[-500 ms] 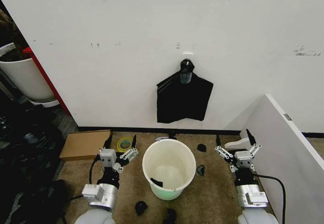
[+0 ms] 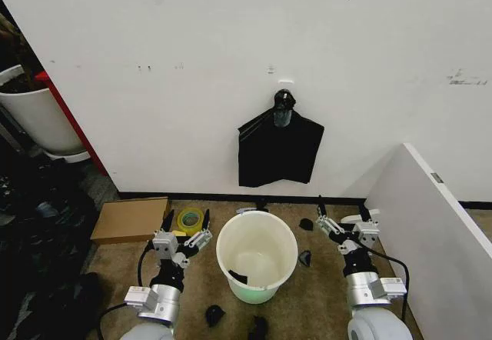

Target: Place the garbage bag over the trash bin.

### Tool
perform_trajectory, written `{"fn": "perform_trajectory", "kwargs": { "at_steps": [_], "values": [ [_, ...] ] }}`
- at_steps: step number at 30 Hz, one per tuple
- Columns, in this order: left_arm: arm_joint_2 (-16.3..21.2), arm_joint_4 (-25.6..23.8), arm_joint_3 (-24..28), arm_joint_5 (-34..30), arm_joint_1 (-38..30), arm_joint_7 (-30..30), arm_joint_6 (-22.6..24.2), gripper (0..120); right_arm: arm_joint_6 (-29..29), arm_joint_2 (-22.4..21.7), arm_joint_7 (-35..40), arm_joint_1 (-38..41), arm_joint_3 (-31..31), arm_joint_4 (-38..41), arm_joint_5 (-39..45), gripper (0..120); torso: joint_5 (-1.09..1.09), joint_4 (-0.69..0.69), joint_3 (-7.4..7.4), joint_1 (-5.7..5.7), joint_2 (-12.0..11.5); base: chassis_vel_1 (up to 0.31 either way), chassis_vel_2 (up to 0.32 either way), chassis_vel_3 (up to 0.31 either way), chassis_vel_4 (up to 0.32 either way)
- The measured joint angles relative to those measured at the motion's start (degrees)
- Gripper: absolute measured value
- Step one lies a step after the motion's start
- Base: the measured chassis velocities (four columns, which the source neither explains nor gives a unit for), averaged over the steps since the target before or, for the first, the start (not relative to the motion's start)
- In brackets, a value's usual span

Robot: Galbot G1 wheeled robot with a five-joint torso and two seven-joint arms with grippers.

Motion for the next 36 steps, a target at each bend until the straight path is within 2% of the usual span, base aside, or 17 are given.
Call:
{"fn": "perform_trajectory", "kwargs": {
  "at_steps": [7, 8, 10, 12, 13, 14, 16, 20, 26, 36],
  "values": [
    [0.76, 1.33, -0.20, 1.22, -1.89, 0.45, -0.92, 100, -0.30, -0.02, -1.89, 2.86, -0.33, -1.74, 5.03, 100, 0.01, 0.00, 0.00, 0.00, 0.00, 0.000, 0.000, 0.000, 0.000],
    [1.17, 1.75, -0.35, -0.14, -3.18, 0.10, -0.97, 100, 0.48, 0.53, -3.59, 4.72, -0.54, -3.17, 10.61, 100, -0.02, -0.03, 0.00, 0.00, 0.00, 0.000, 0.000, 0.000, 0.000],
    [1.30, 1.79, -0.97, -2.08, -3.79, -0.85, -1.01, 100, 0.89, 1.78, -4.85, 8.84, -2.14, -5.58, 19.81, 100, 0.01, -0.01, 0.00, 0.00, 0.00, 0.000, 0.000, 0.000, 0.000],
    [1.37, 1.71, -1.38, -2.76, -3.98, -1.24, -1.01, 100, 0.62, 2.94, -5.27, 11.83, -3.32, -7.01, 26.81, 100, 0.00, 0.01, 0.00, 0.00, 0.00, 0.000, 0.000, 0.000, 0.000],
    [1.37, 1.71, -1.38, -2.76, -3.98, -1.24, -1.01, 100, 0.62, 2.94, -5.27, 11.83, -3.32, -7.01, 26.81, 100, 0.00, 0.01, 0.00, 0.00, 0.00, 0.000, 0.000, 0.000, 0.000],
    [1.49, 1.55, -1.57, -2.64, -3.95, -1.36, -1.01, 100, -0.65, 4.09, -5.34, 15.20, -4.19, -8.50, 33.86, 100, -0.01, 0.01, 0.00, 0.00, 0.00, 0.000, 0.000, 0.000, 0.000],
    [1.56, 1.28, -1.64, -2.11, -3.64, -1.38, -1.01, 100, -3.67, 5.33, -5.07, 19.93, -5.08, -11.08, 41.62, 100, -0.01, 0.00, 0.01, 0.00, 0.00, 0.000, 0.000, 0.000, 0.000],
    [1.26, 1.16, -1.67, -1.27, -3.38, -1.53, -0.63, 100, -9.07, 7.02, -4.64, 28.37, -5.62, -17.67, 50.69, 100, -0.02, 0.02, 0.01, 0.00, 0.00, 0.000, 0.000, 0.000, 0.000],
    [0.83, 1.24, -1.61, -0.21, -4.09, -1.77, -0.06, 100, -12.43, 9.18, -3.25, 35.56, -4.95, -24.72, 54.64, 100, 0.00, 0.01, 0.01, 0.01, -0.01, 0.000, 0.000, 0.000, 0.000],
    [0.86, 2.22, -1.83, 0.23, -3.98, -2.28, -0.70, 100, -10.67, 9.21, -5.96, 45.37, -3.43, -35.15, 55.06, 100, -0.01, 0.01, 0.01, 0.01, 0.00, 0.000, 0.000, 0.000, 0.000]
  ]
}}
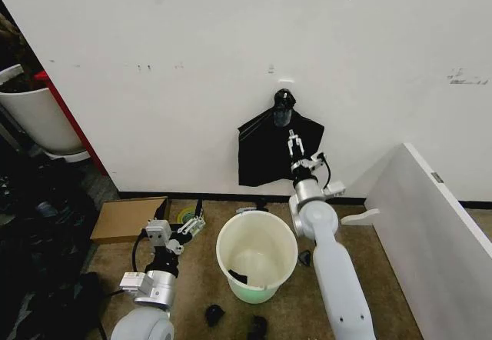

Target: Place the garbage bag over the trash bin.

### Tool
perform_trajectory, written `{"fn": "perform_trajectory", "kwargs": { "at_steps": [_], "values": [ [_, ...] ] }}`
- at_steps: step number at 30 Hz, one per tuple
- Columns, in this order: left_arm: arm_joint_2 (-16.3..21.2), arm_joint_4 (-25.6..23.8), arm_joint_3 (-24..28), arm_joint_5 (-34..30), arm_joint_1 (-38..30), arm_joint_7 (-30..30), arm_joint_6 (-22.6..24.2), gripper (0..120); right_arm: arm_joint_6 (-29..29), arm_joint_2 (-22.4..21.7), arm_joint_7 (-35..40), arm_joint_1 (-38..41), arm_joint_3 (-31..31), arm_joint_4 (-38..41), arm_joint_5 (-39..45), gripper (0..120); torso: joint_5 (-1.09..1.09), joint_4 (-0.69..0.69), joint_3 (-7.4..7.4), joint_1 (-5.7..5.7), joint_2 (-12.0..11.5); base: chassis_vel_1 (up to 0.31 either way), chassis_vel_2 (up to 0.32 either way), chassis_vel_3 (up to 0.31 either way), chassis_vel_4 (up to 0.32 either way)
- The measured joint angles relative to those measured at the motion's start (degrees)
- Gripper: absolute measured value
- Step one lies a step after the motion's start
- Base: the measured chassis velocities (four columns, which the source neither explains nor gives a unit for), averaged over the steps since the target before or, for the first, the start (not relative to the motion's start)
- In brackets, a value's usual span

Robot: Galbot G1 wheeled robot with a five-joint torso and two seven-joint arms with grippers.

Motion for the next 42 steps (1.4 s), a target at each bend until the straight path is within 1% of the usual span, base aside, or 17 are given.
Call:
{"fn": "perform_trajectory", "kwargs": {
  "at_steps": [3, 6, 11, 12, 13, 15, 20, 21, 24, 27, 29, 30, 36, 37, 38, 40, 42],
  "values": [
    [0.19, 0.05, -0.10, 0.00, -0.05, -0.16, -0.02, 100, 0.60, 0.00, -2.18, 2.88, 0.38, -3.43, -0.48, 100, 0.01, -0.01, 0.00, 0.00, 0.00, 0.000, 0.000, 0.000, 0.000],
    [0.33, 0.80, -0.23, -0.01, -0.19, -0.29, -0.14, 100, 0.62, 0.22, -3.81, 4.51, 0.27, -5.10, -1.29, 100, 0.00, -0.01, 0.00, 0.00, 0.00, 0.000, 0.000, 0.000, 0.000],
    [0.33, 1.72, -0.26, -0.01, -0.31, -0.60, -0.42, 100, 0.64, 0.20, -5.17, 5.61, -0.10, -7.11, -3.16, 100, 0.01, 0.00, 0.00, 0.00, 0.00, 0.000, 0.000, 0.000, 0.000],
    [0.34, 1.89, -0.26, -0.01, -0.37, -0.66, -0.45, 100, 0.67, 0.17, -5.37, 5.70, -0.20, -7.28, -3.38, 97, 0.00, -0.01, 0.00, 0.00, 0.00, 0.000, 0.000, 0.000, 0.000],
    [0.34, 1.89, -0.26, -0.01, -0.37, -0.66, -0.45, 100, 0.67, 0.17, -5.37, 5.70, -0.20, -7.28, -3.38, 97, 0.00, -0.01, 0.00, 0.00, 0.00, 0.000, 0.000, 0.000, 0.000],
    [0.34, 2.13, -0.26, -0.01, -0.52, -0.78, -0.50, 100, 0.71, 0.15, -5.76, 5.69, -0.47, -7.32, -3.51, 91, 0.00, -0.01, 0.00, 0.00, 0.00, 0.000, 0.000, 0.000, 0.000],
    [0.14, 2.83, -0.17, 0.18, -0.76, -1.03, -0.82, 100, 0.83, 0.11, -8.28, 5.16, -1.10, -6.99, -3.87, 69, 0.00, 0.00, -0.01, -0.01, 0.00, 0.000, 0.000, 0.000, 0.000],
    [0.14, 2.83, -0.17, 0.18, -0.76, -1.03, -0.82, 100, 0.83, 0.11, -8.28, 5.16, -1.10, -6.99, -3.87, 69, 0.00, 0.00, -0.01, -0.01, 0.00, 0.000, 0.000, 0.000, 0.000],
    [-0.03, 3.31, -0.09, 0.55, -0.80, -1.28, -1.13, 100, 1.05, 0.08, -9.26, 5.13, -1.21, -6.95, -4.00, 57, 0.00, -0.01, 0.00, -0.01, 0.00, 0.000, 0.000, 0.000, 0.000],
    [-0.08, 3.54, -0.06, 0.79, -0.76, -1.39, -1.32, 100, 1.22, 0.08, -9.71, 5.13, -1.26, -6.95, -4.18, 48, 0.00, -0.01, 0.00, -0.01, 0.00, 0.000, 0.000, 0.000, 0.000],
    [-0.11, 3.76, -0.06, 1.02, -0.68, -1.54, -1.55, 100, 1.57, 0.07, -10.07, 5.15, -1.29, -6.95, -4.48, 36, 0.00, 0.00, 0.00, -0.01, 0.00, 0.000, 0.000, 0.000, 0.000],
    [-0.11, 3.76, -0.06, 1.02, -0.68, -1.54, -1.55, 100, 1.57, 0.07, -10.07, 5.15, -1.29, -6.95, -4.48, 36, 0.00, 0.00, 0.00, -0.01, 0.00, 0.000, 0.000, 0.000, 0.000],
    [-0.31, 3.91, -0.05, 1.26, -0.58, -2.23, -1.87, 100, 3.31, 0.03, -10.18, 4.39, -1.73, -6.82, -5.83, 10, 0.00, -0.01, 0.00, -0.01, 0.00, 0.000, 0.000, 0.000, 0.000],
    [-0.32, 3.91, -0.05, 1.28, -0.55, -2.26, -1.91, 100, 3.40, 0.02, -10.13, 4.11, -1.87, -6.53, -5.92, 7, 0.00, -0.01, 0.00, -0.01, 0.00, 0.000, 0.000, 0.000, 0.000],
    [-0.32, 3.91, -0.05, 1.28, -0.55, -2.26, -1.91, 100, 3.40, 0.02, -10.13, 4.11, -1.87, -6.53, -5.92, 7, 0.00, -0.01, 0.00, -0.01, 0.00, 0.000, 0.000, 0.000, 0.000],
    [-0.31, 3.90, -0.05, 1.31, -0.49, -2.36, -1.98, 100, 3.53, 0.02, -10.02, 3.22, -2.37, -5.71, -6.21, 0, 0.00, -0.01, -0.01, -0.01, 0.00, 0.000, 0.000, 0.000, 0.000],
    [-0.29, 3.83, -0.10, 1.32, -0.37, -2.52, -2.16, 100, 3.62, 0.02, -9.99, 1.80, -3.21, -4.55, -6.47, 0, 0.00, -0.01, -0.01, -0.01, 0.00, 0.000, 0.000, 0.000, 0.000]
  ]
}}
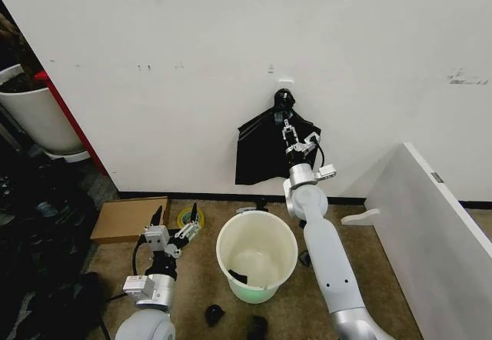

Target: Place the garbage bag over the trash bin.

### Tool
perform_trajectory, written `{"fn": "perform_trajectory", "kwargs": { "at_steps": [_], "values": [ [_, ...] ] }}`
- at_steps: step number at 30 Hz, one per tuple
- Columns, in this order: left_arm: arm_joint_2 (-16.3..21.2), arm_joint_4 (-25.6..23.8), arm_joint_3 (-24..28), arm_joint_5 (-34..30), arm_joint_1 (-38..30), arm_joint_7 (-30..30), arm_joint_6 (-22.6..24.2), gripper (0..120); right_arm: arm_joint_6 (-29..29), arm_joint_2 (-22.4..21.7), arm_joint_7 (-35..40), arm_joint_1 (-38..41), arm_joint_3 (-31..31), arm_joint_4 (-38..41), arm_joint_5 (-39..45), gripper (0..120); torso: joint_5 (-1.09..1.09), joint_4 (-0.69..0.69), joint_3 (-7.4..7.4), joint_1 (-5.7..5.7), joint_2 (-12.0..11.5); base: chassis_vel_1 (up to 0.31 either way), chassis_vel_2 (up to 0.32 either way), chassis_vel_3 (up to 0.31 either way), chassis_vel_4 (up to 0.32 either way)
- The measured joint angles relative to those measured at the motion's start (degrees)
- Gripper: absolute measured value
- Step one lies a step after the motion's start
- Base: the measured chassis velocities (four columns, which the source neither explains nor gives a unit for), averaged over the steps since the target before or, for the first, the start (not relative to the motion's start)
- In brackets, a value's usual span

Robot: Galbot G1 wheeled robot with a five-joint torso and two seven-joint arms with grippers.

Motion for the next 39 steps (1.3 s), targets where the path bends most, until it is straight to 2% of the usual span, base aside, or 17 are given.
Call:
{"fn": "perform_trajectory", "kwargs": {
  "at_steps": [4, 10, 20, 27, 39],
  "values": [
    [0.08, -0.05, -0.06, 0.01, 0.34, -0.26, -0.37, 100, 0.18, 0.00, 0.18, -2.61, -1.39, 1.88, -0.18, 0, 0.00, 0.00, 0.00, 0.00, 0.00, 0.000, 0.000, 0.000, 0.000],
    [0.24, -0.47, 0.08, -0.03, 0.86, -0.47, -0.71, 100, 0.76, -0.01, 0.83, -10.70, -5.28, 7.74, -2.11, 0, 0.00, 0.00, -0.01, 0.00, 0.00, 0.000, 0.000, 0.000, 0.000],
    [1.01, -1.17, 0.16, -0.22, 1.32, -0.51, -0.71, 100, 1.46, -0.01, 0.44, -18.67, -7.24, 13.62, -5.30, 0, 0.00, 0.00, -0.01, 0.00, 0.00, 0.000, 0.000, 0.000, 0.000],
    [1.21, -1.76, 0.55, -0.33, 1.42, -0.54, -0.72, 100, 1.91, -1.79, 2.46, -25.35, -8.11, 15.87, -13.30, 0, 0.01, -0.01, 0.00, 0.00, 0.00, 0.000, 0.000, 0.000, 0.000],
    [1.12, -2.36, 0.85, -0.69, 0.75, -0.54, -0.57, 100, 4.06, -4.89, 1.86, -31.57, -8.59, 16.66, -23.75, 0, 0.01, 0.00, 0.00, 0.00, 0.01, 0.000, 0.000, 0.000, 0.000]
  ]
}}
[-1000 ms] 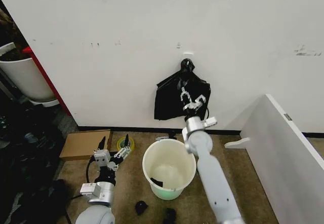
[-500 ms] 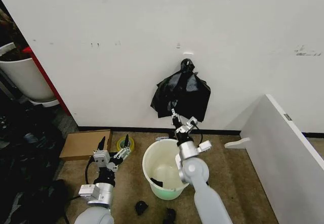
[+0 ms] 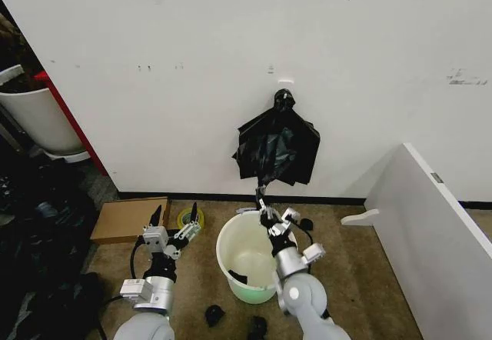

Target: Place the garbage bag over the trash bin.

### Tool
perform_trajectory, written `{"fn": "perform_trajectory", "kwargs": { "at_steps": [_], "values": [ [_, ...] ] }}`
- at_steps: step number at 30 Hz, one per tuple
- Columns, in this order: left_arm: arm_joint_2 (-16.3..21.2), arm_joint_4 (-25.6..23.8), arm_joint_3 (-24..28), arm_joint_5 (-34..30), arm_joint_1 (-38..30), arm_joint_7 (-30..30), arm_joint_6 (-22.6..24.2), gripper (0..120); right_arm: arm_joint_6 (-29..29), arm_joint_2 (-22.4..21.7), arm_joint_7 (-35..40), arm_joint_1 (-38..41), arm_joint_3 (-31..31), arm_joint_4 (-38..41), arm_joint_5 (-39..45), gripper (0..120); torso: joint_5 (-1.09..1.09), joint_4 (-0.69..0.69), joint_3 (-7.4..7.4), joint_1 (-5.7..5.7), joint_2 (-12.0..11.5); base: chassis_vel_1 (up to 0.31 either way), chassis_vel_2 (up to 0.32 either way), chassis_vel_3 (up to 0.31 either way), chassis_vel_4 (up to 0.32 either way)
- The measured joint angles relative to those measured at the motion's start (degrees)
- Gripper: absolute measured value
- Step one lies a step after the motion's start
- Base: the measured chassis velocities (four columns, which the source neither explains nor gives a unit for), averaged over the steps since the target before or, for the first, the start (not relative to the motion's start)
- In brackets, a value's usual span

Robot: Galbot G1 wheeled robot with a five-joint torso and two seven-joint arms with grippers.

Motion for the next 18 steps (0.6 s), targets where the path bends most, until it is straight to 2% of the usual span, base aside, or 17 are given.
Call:
{"fn": "perform_trajectory", "kwargs": {
  "at_steps": [10, 18],
  "values": [
    [0.13, -0.49, -0.12, -1.31, -1.49, 0.03, 0.61, 100, 3.68, -2.76, -5.18, -3.53, -0.15, -1.88, -7.23, 0, 0.00, 0.00, 0.00, 0.00, 0.00, 0.000, 0.000, 0.000, 0.000],
    [-0.14, -0.46, 0.17, -1.43, -2.27, 0.08, 0.95, 100, 7.65, -3.11, -9.05, -3.50, 0.79, -5.36, -14.05, 0, 0.00, 0.00, 0.00, 0.00, 0.00, 0.000, 0.000, 0.000, 0.000]
  ]
}}
